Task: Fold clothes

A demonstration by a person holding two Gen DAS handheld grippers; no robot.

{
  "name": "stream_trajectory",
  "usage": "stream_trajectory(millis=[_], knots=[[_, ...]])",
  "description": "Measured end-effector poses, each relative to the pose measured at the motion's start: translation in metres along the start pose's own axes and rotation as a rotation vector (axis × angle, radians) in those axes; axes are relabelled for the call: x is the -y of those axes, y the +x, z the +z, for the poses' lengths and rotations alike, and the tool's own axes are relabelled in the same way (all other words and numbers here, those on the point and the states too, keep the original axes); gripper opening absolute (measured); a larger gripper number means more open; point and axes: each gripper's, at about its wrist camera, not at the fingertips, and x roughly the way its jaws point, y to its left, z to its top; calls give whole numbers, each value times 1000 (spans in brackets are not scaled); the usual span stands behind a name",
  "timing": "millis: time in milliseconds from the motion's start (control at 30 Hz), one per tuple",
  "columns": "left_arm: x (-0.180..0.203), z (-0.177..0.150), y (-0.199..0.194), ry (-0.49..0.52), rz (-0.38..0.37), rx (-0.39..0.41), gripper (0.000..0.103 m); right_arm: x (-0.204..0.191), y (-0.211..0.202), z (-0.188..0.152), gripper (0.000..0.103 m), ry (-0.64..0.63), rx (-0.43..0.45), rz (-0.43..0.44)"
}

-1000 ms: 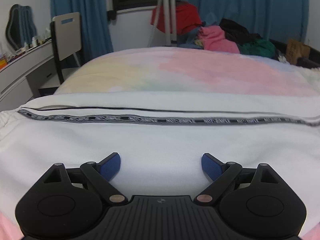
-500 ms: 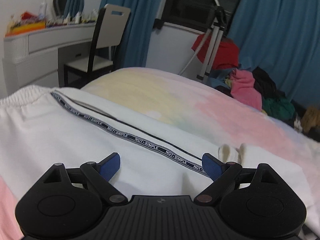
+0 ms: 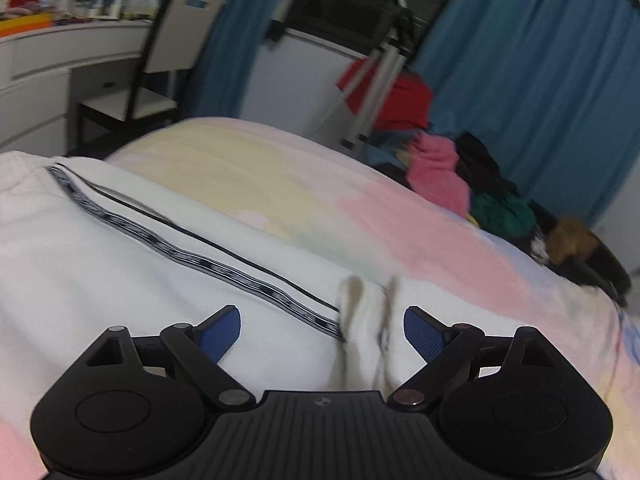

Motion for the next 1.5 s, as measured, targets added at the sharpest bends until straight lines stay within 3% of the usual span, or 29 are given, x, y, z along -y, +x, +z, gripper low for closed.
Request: stream_trajectory(millis=[100, 200, 267, 333, 433, 533, 733, 833, 867, 933, 967, 1067, 1233, 1400, 1500], knots=[[3, -4, 0, 17, -45, -11, 90, 9, -1, 3, 18, 27, -50, 52], [9, -7, -4, 52, -74, -5, 90, 19, -8, 10, 30, 100, -103, 134], [11, -10, -9, 71, -89, -12, 90, 29, -19, 15, 53, 157, -127, 203], [14, -16, -15, 88, -117, -35, 90, 46, -35, 18, 72, 263, -146, 297], [20, -27, -28, 123, -147, -62, 87, 84, -62, 16, 73, 506, -164, 374], [27, -40, -39, 179, -162, -81, 81, 121, -89, -8, 73, 765, -164, 351], [45, -61, -33, 276, -183, -134, 65, 193, -61, -57, 73, 1044, -274, 10], [52, -74, -20, 313, -156, -167, 40, 202, -41, -80, 73, 1114, -319, -28], [53, -78, -16, 324, -148, -176, 38, 203, -35, -86, 73, 1125, -336, -34], [54, -84, -15, 349, -114, -158, 24, 201, -23, -92, 73, 1130, -361, -41], [54, -85, -15, 358, -99, -146, 22, 199, -17, -96, 73, 1132, -374, -43], [51, -82, -24, 325, -98, -148, 9, 200, 0, -98, 75, 1123, -389, -31], [48, -72, -46, 249, -143, -189, 9, 195, -14, -99, 75, 1106, -369, -29], [50, -94, -22, 296, -86, -288, 10, 192, -11, -99, 75, 1081, -389, -21], [45, -100, -20, 298, -87, -296, 11, 190, -9, -99, 75, 1072, -400, -25]])
